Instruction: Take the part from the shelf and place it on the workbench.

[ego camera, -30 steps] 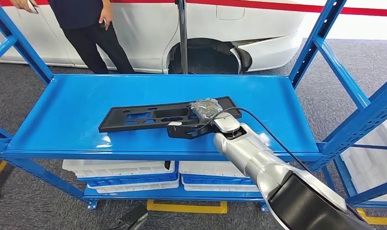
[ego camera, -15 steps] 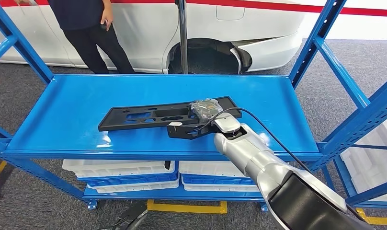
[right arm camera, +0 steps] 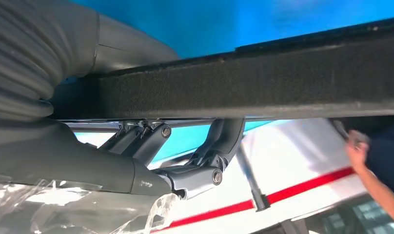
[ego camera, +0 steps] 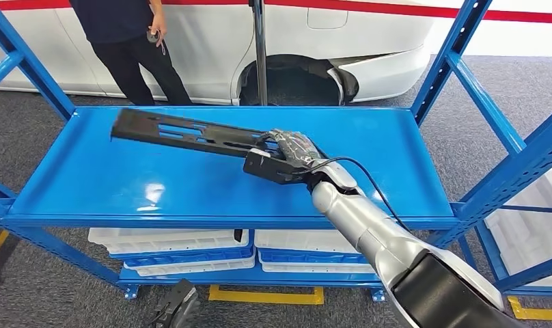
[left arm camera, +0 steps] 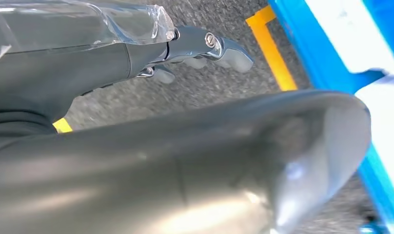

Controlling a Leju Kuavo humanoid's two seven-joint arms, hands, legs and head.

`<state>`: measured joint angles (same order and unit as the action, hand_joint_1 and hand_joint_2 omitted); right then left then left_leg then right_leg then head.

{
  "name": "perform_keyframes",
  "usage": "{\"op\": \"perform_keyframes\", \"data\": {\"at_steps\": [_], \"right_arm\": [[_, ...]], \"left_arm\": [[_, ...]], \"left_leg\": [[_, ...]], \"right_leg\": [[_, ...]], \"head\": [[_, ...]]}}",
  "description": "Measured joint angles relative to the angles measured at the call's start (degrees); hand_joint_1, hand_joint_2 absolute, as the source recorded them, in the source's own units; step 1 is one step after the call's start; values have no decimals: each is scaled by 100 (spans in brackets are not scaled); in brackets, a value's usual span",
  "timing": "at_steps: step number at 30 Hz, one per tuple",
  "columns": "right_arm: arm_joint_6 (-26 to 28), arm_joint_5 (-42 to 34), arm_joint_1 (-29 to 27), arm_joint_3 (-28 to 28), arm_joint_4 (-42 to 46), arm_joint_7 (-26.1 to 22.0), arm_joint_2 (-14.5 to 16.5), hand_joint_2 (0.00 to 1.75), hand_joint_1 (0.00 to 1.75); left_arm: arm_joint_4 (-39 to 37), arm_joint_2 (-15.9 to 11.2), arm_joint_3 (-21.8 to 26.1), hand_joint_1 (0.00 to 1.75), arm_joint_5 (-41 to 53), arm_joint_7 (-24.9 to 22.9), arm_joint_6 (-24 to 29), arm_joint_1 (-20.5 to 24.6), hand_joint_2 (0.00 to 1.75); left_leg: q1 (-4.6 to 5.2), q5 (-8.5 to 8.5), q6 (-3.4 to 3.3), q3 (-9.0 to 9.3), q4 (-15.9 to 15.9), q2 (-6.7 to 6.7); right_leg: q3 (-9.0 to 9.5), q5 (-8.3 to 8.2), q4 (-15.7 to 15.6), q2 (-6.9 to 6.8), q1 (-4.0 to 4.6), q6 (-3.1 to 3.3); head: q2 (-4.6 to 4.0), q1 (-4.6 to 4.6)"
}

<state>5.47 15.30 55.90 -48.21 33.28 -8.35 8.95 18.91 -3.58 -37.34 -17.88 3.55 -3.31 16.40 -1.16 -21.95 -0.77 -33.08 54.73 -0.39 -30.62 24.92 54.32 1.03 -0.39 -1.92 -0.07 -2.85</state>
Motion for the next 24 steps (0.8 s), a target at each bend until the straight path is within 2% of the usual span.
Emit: {"op": "perform_keyframes", "data": {"at_steps": [5, 17, 21, 24], "right_arm": [[104, -1098, -343, 354, 1344, -191, -278, 175, 175], [313, -2254, -594, 1073, 3848, -370, -881, 175, 175], [430, -2679, -615, 1378, 4462, -491, -1005, 175, 175], [520, -2783, -647, 1572, 4904, -592, -1098, 175, 175]], "left_arm": [[0, 2, 273, 0, -353, 309, 8, -62, 0], [18, 117, 585, 0, -725, 786, -282, -42, 0], [64, 230, 620, 0, -672, 1345, 1, -2, 0], [112, 326, 650, 0, -494, 2204, 390, 43, 0]], "left_leg": [[-3, 5, 2, -26, 0, -3], [3, 5, 3, -62, 2, -2], [3, 5, 3, -64, 2, -2], [3, 5, 3, -66, 2, -2]], "right_leg": [[-26, -2, 1, -5, 1, 0], [-65, -4, 1, -4, -1, -1], [-67, -4, 1, -4, -2, -1], [-69, -4, 1, -4, -2, -1]], "head": [[0, -1], [0, -2], [0, -2], [0, -1]]}}
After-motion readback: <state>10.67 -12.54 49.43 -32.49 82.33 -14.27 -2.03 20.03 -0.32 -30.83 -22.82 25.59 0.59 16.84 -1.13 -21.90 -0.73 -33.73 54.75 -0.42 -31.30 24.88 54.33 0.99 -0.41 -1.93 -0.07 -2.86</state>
